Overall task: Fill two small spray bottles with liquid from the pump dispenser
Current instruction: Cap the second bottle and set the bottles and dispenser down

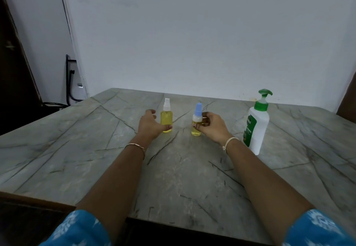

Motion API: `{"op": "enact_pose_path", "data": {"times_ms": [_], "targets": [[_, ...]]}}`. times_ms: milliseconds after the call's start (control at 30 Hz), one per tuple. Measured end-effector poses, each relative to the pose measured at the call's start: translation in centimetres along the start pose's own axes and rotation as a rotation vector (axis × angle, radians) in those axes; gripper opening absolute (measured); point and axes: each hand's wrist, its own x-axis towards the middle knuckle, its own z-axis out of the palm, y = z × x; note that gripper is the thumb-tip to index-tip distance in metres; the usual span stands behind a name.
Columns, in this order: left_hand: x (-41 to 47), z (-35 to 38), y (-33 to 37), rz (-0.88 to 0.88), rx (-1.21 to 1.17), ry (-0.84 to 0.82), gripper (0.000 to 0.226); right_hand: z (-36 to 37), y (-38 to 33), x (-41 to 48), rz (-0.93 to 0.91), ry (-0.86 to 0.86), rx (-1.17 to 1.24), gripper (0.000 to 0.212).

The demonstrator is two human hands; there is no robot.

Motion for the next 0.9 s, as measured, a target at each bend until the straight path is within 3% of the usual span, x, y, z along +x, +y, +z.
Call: {"op": "enact_pose_path", "data": {"times_ms": [233, 900], "targets": [[1.3, 1.0, 0.4, 0.064, 0.088, -0.086, 0.064, -0.4, 0.3, 1.1, 0.016, -0.011, -0.016, 0.053], [1.9, 3.2, 1.3, 0.047, 0.061, -0.059, 0.060, 0.1, 1.1, 2.9, 0.070, 0.024, 0.021, 0.053]]}}
